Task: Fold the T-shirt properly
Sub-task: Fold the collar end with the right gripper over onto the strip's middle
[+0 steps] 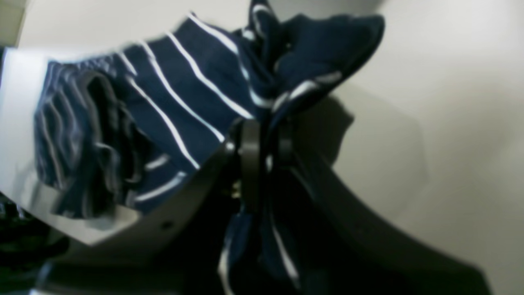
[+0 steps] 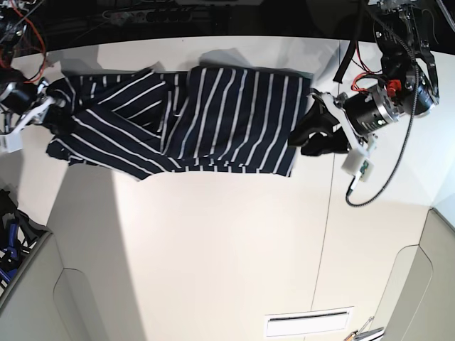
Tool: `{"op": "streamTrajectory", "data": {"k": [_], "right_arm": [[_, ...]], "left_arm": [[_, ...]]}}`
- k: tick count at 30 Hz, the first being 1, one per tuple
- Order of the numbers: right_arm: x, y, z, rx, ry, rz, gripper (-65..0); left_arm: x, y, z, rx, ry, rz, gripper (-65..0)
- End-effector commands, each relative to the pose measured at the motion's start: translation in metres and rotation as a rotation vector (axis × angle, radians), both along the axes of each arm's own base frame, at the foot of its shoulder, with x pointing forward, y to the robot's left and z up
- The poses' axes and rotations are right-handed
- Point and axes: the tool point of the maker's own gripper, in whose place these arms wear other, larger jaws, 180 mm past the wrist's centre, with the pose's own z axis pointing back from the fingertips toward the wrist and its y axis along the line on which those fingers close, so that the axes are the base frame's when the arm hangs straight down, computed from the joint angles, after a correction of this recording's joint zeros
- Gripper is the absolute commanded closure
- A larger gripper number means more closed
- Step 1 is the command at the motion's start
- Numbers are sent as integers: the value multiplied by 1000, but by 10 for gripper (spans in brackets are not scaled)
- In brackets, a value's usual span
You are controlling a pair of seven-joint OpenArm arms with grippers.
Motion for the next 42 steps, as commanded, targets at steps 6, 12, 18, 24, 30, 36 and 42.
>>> {"op": "streamTrajectory", "data": {"k": [6,12,18,24,30,36,42], "right_arm": [[40,-7,55,46,-175,8,0],[62,15,78,111,-273,25,0],[66,87,91,176,-343,127,0],[60,183,98,246,-359,307,0],[43,266,93,294,-316,490,0],[22,313,68,155,-242,660,0],[8,331,54,62,-209,746,-294]], "left_arm": [[-12,12,-39,-27,96,63,-238],[-27,4,-79,-54,221,57,-238],[-29,-7,-94,-47,227,43,-238],[-33,-19,-95,-56,232,10,-238],[-30,-18,-93,-52,224,11,-238],[-29,-18,-93,-51,223,11,-238],[-25,-16,-88,-75,212,25,-238]]}}
